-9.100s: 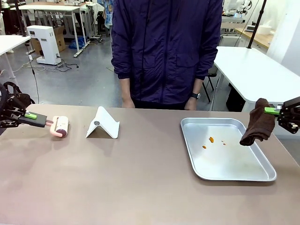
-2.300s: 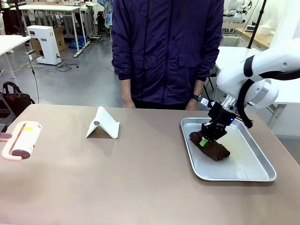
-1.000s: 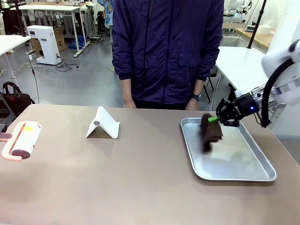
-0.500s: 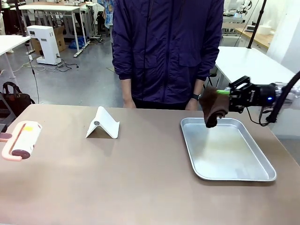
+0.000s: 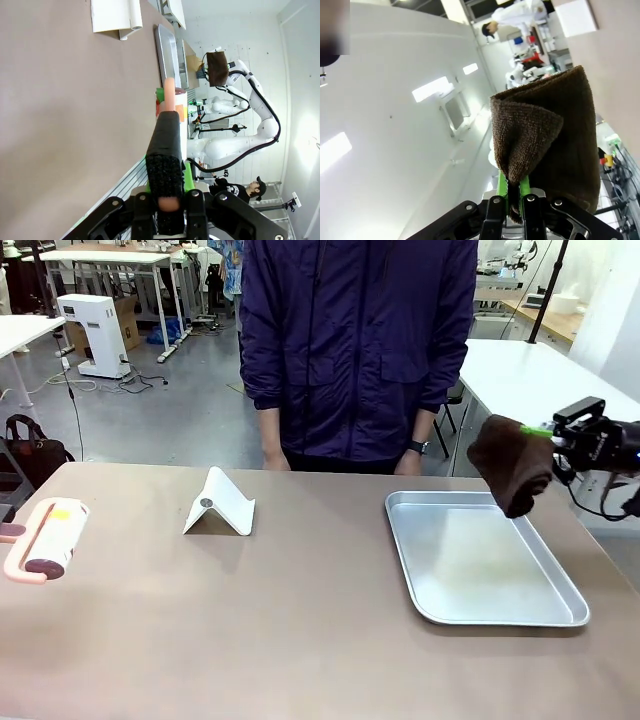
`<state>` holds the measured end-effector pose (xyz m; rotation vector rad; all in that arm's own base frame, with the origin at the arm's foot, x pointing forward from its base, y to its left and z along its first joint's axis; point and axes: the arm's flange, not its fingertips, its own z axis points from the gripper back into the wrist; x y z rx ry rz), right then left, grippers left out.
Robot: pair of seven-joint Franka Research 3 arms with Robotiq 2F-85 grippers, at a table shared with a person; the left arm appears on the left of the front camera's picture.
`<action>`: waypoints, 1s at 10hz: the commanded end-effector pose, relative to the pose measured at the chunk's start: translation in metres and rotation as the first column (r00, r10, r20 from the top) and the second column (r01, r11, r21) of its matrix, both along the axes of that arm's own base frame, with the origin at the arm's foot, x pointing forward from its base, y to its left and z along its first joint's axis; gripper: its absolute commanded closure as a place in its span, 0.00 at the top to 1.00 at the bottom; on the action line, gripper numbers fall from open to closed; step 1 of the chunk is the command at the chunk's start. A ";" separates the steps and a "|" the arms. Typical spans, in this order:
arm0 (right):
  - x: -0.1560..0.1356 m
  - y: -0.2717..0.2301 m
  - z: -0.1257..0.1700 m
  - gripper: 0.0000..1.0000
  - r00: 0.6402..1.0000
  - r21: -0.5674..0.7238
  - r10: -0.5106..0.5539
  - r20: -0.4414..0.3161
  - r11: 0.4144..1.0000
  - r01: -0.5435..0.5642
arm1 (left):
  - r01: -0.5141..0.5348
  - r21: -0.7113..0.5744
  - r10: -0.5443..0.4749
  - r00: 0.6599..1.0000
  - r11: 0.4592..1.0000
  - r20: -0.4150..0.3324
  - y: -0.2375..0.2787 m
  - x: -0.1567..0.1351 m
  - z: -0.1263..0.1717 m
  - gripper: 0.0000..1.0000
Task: Clean the surface of the table.
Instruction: Clean the area not pointed to by the person.
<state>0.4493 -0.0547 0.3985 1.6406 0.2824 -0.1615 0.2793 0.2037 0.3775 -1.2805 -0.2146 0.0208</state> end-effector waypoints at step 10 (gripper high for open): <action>-0.006 -0.010 -0.014 0.10 1.000 -0.105 0.010 -0.013 0.994 -0.011 | 0.002 -0.008 -0.002 1.000 1.000 0.005 0.001 -0.002 0.002 0.22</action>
